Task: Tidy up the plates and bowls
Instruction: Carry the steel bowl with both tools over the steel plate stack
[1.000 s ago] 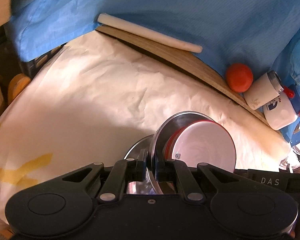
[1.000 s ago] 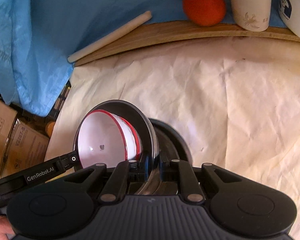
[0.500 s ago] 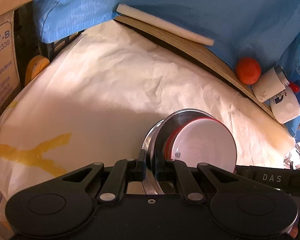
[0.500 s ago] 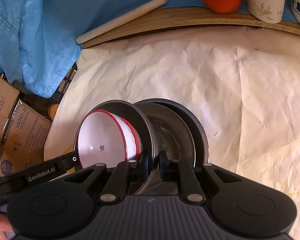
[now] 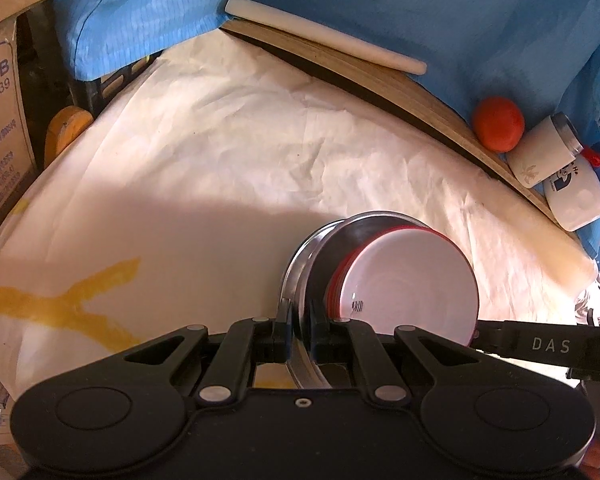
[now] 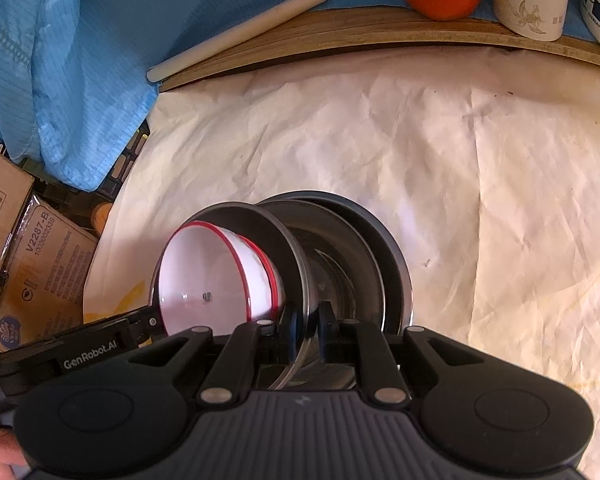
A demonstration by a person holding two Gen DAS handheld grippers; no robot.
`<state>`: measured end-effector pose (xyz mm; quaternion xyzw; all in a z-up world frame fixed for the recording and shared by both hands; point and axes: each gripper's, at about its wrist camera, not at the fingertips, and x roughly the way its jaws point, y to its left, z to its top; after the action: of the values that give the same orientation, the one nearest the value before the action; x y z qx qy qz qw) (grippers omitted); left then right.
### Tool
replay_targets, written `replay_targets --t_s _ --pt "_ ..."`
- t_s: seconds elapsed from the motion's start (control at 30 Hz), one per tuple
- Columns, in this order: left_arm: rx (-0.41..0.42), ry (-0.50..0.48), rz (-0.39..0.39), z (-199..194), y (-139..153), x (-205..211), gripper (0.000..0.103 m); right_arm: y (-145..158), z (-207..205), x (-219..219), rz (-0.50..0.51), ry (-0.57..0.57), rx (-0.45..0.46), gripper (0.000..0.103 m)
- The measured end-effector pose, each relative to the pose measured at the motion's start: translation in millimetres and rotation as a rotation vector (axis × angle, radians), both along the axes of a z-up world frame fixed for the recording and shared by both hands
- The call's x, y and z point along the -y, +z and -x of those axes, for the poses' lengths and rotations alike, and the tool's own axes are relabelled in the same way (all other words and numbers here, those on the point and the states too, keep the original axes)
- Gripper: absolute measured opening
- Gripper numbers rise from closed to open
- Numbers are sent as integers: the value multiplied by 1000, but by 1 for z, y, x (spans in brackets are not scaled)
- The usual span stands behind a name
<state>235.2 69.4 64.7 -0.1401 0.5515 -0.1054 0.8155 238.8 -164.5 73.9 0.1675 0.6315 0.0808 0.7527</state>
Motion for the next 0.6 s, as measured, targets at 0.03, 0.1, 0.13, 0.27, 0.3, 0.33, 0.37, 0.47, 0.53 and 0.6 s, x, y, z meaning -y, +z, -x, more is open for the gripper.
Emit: replay_targets --t_s 0.03,0.1,0.13,0.27,0.3,0.33,0.37,0.47,0.53,0.6 --pt "-1 -1 -1 0 0 0 6 0 0 0 1 1 -1 14" --pt "-3 -1 -4 -1 -1 0 6 -2 0 -1 0 1 -4 14" --pt "-4 -1 -5 -1 -1 0 6 -2 0 -1 0 1 -6 14" --pt "-3 -1 -6 -2 -2 0 6 -3 0 -1 1 4 -8 14" --pt "-3 -1 -6 -2 -2 0 6 -3 -1 -1 0 5 -8 14" --pt "-3 -3 -8 -2 -2 0 6 -3 0 -1 0 4 -10 14" --pt "-2 -4 -8 -2 -2 0 6 -3 -1 -1 1 6 -11 14" --pt "0 -6 -9 -2 -3 0 6 -5 -1 -2 5 7 -14 14" --pt "1 -8 -7 -2 -4 0 6 -5 -1 -2 6 8 -17 14" --pt "1 -10 -7 -3 -4 1 6 -6 -1 -1 6 8 -20 14"
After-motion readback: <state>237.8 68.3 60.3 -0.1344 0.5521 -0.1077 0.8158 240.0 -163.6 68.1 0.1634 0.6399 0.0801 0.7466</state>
